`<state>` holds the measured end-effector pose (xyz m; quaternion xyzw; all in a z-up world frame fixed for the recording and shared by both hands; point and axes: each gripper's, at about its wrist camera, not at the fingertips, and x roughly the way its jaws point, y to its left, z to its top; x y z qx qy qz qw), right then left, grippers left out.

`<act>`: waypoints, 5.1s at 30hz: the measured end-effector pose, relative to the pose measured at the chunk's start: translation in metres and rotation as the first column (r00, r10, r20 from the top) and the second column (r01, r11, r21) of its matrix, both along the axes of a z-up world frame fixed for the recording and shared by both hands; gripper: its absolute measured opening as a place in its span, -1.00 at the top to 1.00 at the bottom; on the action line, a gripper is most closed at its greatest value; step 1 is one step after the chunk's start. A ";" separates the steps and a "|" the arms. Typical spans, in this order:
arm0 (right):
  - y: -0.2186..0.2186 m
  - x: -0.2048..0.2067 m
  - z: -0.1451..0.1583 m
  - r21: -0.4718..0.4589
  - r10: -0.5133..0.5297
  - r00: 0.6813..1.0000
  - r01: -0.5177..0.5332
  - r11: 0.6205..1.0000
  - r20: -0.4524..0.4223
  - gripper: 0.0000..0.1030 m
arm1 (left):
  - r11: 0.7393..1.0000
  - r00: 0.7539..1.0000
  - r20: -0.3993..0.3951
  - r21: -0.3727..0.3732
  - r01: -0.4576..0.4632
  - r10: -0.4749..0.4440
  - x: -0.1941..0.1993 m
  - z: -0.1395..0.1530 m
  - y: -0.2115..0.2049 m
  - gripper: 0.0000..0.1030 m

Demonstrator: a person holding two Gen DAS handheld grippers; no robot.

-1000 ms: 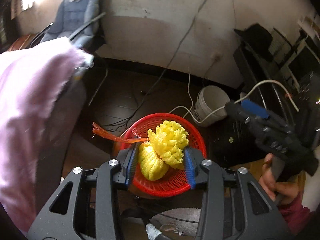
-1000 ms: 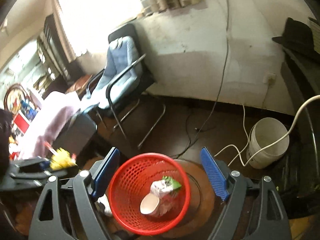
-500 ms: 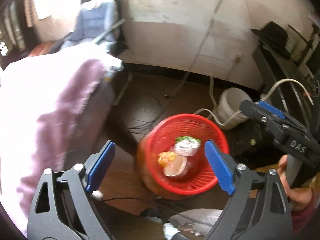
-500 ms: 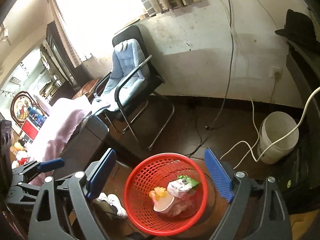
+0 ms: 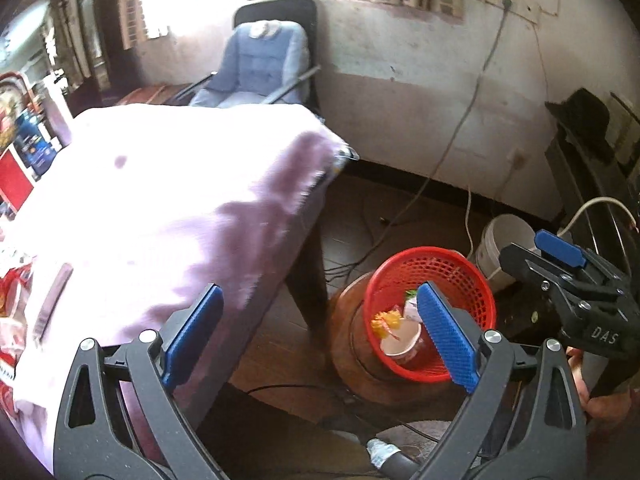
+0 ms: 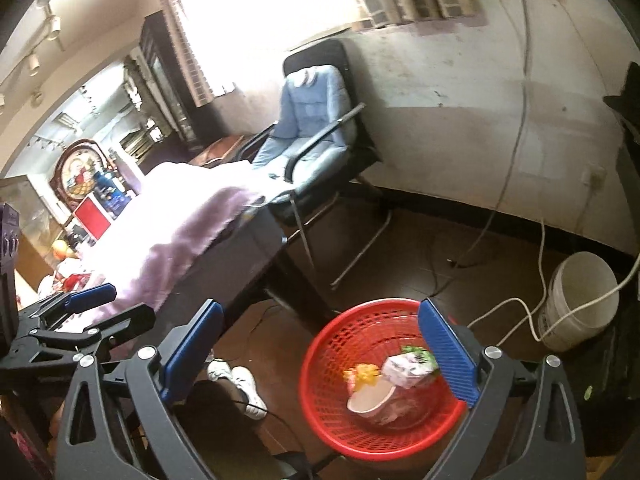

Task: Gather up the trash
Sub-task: 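Move both open tools back toward the table, then reach the left tool to the red ribbon and close on it, then grasp the white medicine box with the right tool while the left tool holds the red ribbon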

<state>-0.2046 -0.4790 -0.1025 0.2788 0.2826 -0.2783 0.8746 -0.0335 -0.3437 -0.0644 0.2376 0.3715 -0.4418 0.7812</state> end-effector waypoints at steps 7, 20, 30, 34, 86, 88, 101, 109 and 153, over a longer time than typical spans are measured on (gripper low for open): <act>0.021 0.020 0.012 -0.019 0.060 0.998 -0.060 0.998 -0.004 -0.88 | 0.996 0.996 -0.021 -0.041 -0.084 0.083 0.025 0.011 0.035 -0.83; 0.064 0.063 0.029 -0.064 0.181 0.983 -0.184 0.981 -0.042 -0.89 | 0.967 0.974 -0.019 -0.117 -0.227 0.226 0.072 0.029 0.101 -0.84; 0.095 0.105 0.036 -0.083 0.274 0.959 -0.280 0.956 -0.075 -0.89 | 0.904 0.909 0.058 -0.143 -0.402 0.414 0.143 0.057 0.178 -0.85; 0.105 0.122 0.038 -0.079 0.310 0.948 -0.316 0.946 -0.077 -0.89 | 0.846 0.857 0.022 -0.178 -0.503 0.515 0.190 0.072 0.224 -0.85; 0.221 0.249 0.037 -0.067 0.567 0.813 -0.577 0.814 -0.131 -0.89 | 0.715 0.700 -0.290 -0.069 -0.695 0.652 0.310 0.008 0.392 -0.80; 0.222 0.250 0.038 -0.076 0.567 0.813 -0.579 0.812 -0.134 -0.89 | 0.721 0.693 -0.336 -0.055 -0.690 0.637 0.312 0.001 0.395 -0.68; 0.226 0.264 0.040 -0.072 0.578 0.804 -0.591 0.804 -0.141 -0.89 | 0.648 0.647 -0.098 -0.023 -0.761 0.756 0.296 0.011 0.402 0.29; 0.258 0.310 0.035 -0.156 0.588 0.760 -0.640 0.753 -0.278 -0.89 | 0.629 0.627 -0.087 -0.009 -0.778 0.774 0.295 0.009 0.406 0.29; 0.197 0.403 0.009 0.023 0.507 0.791 -0.533 0.846 -0.343 -0.60 | 0.644 0.630 -0.181 0.020 -0.765 0.755 0.300 0.001 0.406 0.21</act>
